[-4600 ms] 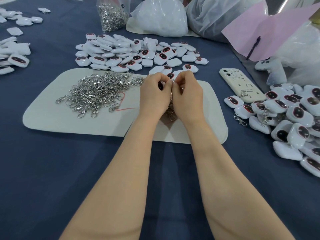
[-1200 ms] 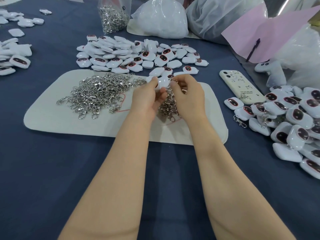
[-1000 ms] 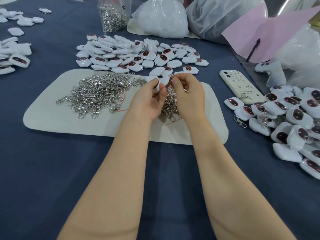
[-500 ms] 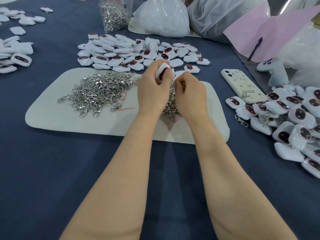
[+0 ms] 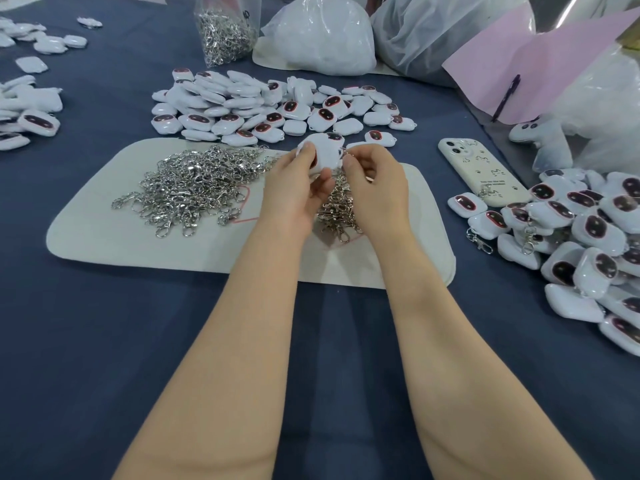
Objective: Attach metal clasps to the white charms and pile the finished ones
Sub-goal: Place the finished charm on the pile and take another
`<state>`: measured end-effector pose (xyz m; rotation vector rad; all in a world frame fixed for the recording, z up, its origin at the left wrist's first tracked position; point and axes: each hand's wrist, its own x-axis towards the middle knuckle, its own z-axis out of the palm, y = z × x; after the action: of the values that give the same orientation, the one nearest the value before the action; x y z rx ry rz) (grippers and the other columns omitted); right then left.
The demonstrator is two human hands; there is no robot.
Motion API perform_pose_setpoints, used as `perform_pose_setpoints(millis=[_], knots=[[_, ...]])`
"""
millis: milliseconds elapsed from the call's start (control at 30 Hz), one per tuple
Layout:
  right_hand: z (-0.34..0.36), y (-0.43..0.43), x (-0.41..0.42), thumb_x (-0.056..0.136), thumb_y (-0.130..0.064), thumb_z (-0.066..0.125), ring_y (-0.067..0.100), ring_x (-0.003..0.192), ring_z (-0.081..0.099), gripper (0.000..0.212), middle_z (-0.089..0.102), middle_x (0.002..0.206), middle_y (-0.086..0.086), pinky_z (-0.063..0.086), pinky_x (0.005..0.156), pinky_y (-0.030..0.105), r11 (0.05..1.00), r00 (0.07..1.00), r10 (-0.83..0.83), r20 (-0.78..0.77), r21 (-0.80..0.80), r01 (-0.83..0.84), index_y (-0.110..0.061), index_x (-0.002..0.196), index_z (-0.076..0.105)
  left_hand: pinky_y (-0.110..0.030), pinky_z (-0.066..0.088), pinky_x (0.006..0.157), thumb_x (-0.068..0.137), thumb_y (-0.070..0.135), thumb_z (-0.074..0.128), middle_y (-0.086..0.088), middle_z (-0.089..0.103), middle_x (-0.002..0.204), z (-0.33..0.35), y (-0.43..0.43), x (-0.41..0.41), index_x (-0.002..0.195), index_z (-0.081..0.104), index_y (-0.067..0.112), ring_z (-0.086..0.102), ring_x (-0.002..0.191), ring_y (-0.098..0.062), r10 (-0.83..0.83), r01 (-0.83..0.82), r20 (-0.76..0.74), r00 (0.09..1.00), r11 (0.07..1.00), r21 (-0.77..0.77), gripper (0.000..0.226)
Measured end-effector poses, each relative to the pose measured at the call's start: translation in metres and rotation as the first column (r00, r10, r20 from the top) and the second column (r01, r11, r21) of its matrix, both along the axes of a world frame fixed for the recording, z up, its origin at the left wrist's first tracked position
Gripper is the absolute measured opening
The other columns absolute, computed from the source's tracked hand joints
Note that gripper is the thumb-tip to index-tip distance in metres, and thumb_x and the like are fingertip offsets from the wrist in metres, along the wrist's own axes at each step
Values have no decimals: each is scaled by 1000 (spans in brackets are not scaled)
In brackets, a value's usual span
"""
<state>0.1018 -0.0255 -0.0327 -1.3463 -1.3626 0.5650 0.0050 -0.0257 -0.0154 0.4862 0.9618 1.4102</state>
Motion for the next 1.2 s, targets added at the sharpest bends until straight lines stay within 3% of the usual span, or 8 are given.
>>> perform_pose_setpoints(millis=[200, 333, 500, 767, 867, 967, 1100, 1200], knots=[[0, -1, 0, 94, -17, 55, 15, 88, 63, 16, 62, 80, -10, 50, 83, 29, 1000, 995, 10, -104, -25, -12, -27, 81, 56, -14, 48, 43, 94, 14, 56, -6, 49, 69, 0, -1, -2, 82, 51, 5, 52, 42, -6, -23, 56, 249, 968, 990, -128, 15], [0, -1, 3, 94, -14, 53, 3, 73, 53, 12, 57, 76, -16, 37, 67, 9, 1000, 990, 17, 143, -6, -16, -20, 84, 55, -15, 43, 43, 94, 19, 56, -2, 54, 72, 0, -1, -3, 89, 57, 13, 48, 44, -5, 17, -21, -58, 998, 997, -72, 8], [-1, -2, 2, 94, -11, 50, 14, 76, 50, 13, 57, 77, -6, 30, 64, 18, 1000, 954, 8, 301, -5, -7, -17, 83, 53, -34, 49, 72, 93, 16, 54, -3, 60, 81, -2, -1, 2, 88, 60, 24, 53, 71, -20, 204, -39, -548, 811, 954, 297, 11], [7, -2, 9, 99, -23, 42, 6, 103, 52, 28, 60, 119, -2, 34, 84, 12, 993, 995, -71, 68, -91, 77, -15, 122, 57, -24, 47, 59, 96, 19, 50, 7, 57, 74, -1, -4, 7, 81, 59, 29, 55, 55, -8, 155, -22, -527, 836, 968, 250, 20], [21, -8, 15, 96, -24, 47, 11, 99, 61, 19, 67, 105, -4, 46, 89, 26, 996, 1000, -22, 4, -85, 22, -21, 102, 64, -27, 46, 59, 96, 19, 51, 3, 58, 72, 7, -7, 17, 78, 60, 25, 53, 55, -11, 133, 18, -507, 851, 959, 282, 21], [31, -17, 24, 94, -22, 50, 13, 93, 64, 10, 68, 96, -3, 49, 89, 35, 996, 998, -54, -15, -77, 53, -27, 88, 57, -34, 51, 67, 94, 20, 54, 1, 60, 78, 16, -9, 39, 81, 59, 22, 61, 74, -23, 128, 46, -512, 849, 948, 314, 14], [40, -31, 59, 95, -25, 50, 9, 85, 61, 4, 63, 85, -12, 45, 72, 12, 968, 968, -250, -4, -22, 250, -25, 94, 54, -47, 52, 90, 90, 25, 59, -9, 65, 104, 27, -13, 83, 98, 56, 19, 64, 98, -29, 82, 69, -502, 861, 959, 275, 10], [47, -45, 98, 95, -23, 49, 9, 82, 59, 12, 59, 81, -12, 44, 72, 18, 912, 912, -410, 7, 34, 410, -20, 104, 55, -45, 52, 89, 90, 22, 59, -9, 68, 99, 34, -17, 123, 95, 57, 17, 66, 93, -26, 4, 191, -557, 830, 937, 292, 8]])
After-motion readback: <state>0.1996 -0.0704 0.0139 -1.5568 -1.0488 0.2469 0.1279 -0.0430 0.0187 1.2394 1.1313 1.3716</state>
